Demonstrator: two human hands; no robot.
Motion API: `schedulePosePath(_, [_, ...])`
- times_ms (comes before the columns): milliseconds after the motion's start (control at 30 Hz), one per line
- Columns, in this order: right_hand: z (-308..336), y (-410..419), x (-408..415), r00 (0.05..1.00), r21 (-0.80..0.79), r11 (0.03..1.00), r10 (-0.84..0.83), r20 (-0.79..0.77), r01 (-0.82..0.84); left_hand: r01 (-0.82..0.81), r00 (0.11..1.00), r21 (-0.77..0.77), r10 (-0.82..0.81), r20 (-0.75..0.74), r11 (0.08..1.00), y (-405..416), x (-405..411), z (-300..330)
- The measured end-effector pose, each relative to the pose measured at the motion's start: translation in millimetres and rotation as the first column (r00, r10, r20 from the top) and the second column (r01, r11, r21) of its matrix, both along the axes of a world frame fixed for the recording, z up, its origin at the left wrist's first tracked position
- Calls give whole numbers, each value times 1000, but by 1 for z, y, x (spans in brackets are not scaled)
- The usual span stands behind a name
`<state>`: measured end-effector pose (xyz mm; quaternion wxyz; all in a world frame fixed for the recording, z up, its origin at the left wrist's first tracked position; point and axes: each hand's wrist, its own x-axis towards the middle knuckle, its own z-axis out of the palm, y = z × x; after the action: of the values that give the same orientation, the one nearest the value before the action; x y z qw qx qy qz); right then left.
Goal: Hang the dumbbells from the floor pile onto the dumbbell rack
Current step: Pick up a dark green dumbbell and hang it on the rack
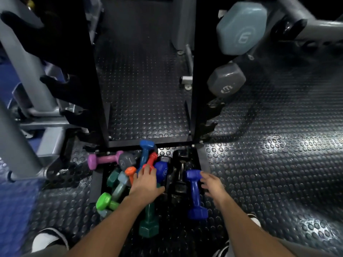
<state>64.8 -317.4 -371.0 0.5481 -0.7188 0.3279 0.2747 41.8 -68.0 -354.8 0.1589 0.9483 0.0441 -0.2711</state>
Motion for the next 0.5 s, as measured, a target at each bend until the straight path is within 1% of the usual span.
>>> schedulePosePath(100, [-19, 4, -10, 1000, -36, 999, 17, -11, -17, 36, 995, 30, -39, 96, 999, 0, -7, -7])
schedulePosePath(167, [-34, 4, -15, 998, -80, 995, 56, -24, -58, 57, 989, 45, -63, 132, 997, -2, -12, -10])
schedulePosePath(267, [-39, 12, -21, 995, -147, 984, 100, -22, -102, 63, 991, 38, -67, 120, 997, -5, -19, -17])
schedulePosePath(500, [-56, 11, -32, 984, -331, 927, 174, -36, -175, 64, 987, 90, -77, 143, 994, -12, -21, -35])
